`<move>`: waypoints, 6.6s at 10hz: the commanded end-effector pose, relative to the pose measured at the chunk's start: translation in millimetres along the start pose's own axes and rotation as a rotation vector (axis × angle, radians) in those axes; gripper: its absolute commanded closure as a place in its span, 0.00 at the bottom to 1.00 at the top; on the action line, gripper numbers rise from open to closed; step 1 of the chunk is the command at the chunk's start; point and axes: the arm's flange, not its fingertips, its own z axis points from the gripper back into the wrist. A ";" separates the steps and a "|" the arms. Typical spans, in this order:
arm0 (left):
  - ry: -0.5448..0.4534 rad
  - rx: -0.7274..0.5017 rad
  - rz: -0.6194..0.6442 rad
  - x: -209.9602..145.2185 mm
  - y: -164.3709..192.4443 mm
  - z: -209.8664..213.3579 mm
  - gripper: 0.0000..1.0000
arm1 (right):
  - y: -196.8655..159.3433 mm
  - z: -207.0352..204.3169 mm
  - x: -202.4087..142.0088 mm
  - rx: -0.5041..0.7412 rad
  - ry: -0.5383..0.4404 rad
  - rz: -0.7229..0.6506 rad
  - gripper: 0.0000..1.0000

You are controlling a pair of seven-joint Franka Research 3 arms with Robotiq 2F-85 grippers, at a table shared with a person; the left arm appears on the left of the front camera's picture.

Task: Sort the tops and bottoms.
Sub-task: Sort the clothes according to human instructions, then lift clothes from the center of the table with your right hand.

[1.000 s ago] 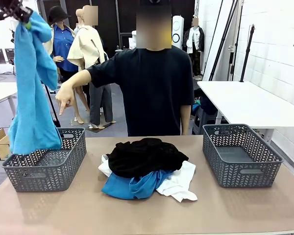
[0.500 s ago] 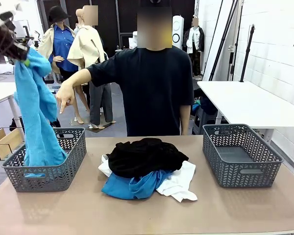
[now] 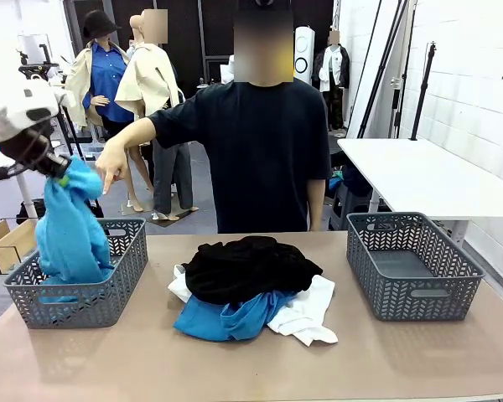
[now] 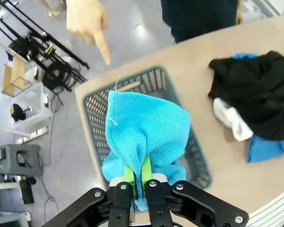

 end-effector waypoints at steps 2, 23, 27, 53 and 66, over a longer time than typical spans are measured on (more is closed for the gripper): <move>0.101 0.065 0.010 -34.6 24.4 -13.2 1.00 | -1.7 -1.7 -0.3 0.006 -0.002 -0.005 0.00; 0.258 -0.076 0.150 -38.0 37.5 -27.5 0.00 | -1.7 -1.7 -0.3 0.006 -0.002 -0.005 0.00; 0.258 -0.076 0.150 -38.0 37.5 -27.5 0.00 | -1.7 -1.7 -0.3 0.006 -0.002 -0.005 0.00; 0.219 0.162 0.724 -89.0 241.0 -53.3 0.00 | 573.3 40.8 -2.5 0.812 0.020 1.010 0.00; 0.219 0.162 0.724 -89.0 241.0 -53.3 0.00 | 604.6 -29.9 19.5 0.684 0.004 0.956 0.00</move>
